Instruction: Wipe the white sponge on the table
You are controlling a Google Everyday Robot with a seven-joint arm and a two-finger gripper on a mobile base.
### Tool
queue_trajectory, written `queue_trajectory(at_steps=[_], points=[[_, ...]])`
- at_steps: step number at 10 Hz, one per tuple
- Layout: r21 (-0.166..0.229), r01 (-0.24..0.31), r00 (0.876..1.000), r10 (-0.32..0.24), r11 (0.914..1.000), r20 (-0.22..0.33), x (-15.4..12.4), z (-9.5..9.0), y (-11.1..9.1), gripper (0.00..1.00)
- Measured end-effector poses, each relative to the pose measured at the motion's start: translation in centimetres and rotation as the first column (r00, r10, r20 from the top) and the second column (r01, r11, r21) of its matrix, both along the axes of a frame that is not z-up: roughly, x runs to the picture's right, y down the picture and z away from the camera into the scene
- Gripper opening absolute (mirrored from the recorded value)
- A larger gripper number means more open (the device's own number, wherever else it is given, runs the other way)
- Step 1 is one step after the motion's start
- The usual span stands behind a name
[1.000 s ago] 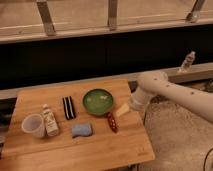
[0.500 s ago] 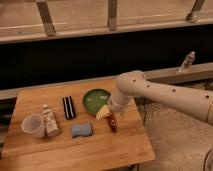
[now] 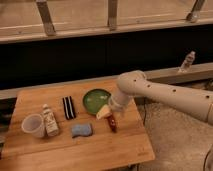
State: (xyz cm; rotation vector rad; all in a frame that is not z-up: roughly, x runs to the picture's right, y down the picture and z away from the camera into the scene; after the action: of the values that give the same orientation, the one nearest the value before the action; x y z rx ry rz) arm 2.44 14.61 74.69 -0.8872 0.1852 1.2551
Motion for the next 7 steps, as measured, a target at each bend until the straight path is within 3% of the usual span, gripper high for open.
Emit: queue_trajectory(at_steps=[2,4,7], points=[[-0.007,0.037,0.999,-0.037,0.9993,0.040,-1.8,-0.2,0.9,0.80],[-0.006,0.097,0.992,-0.096,0.9953,0.087,-5.4,-0.5,1.8,0.80],[-0.001,0.205,0.966,-0.203,0.9787,0.160,-12.8,-0.5,3.5,0.80]])
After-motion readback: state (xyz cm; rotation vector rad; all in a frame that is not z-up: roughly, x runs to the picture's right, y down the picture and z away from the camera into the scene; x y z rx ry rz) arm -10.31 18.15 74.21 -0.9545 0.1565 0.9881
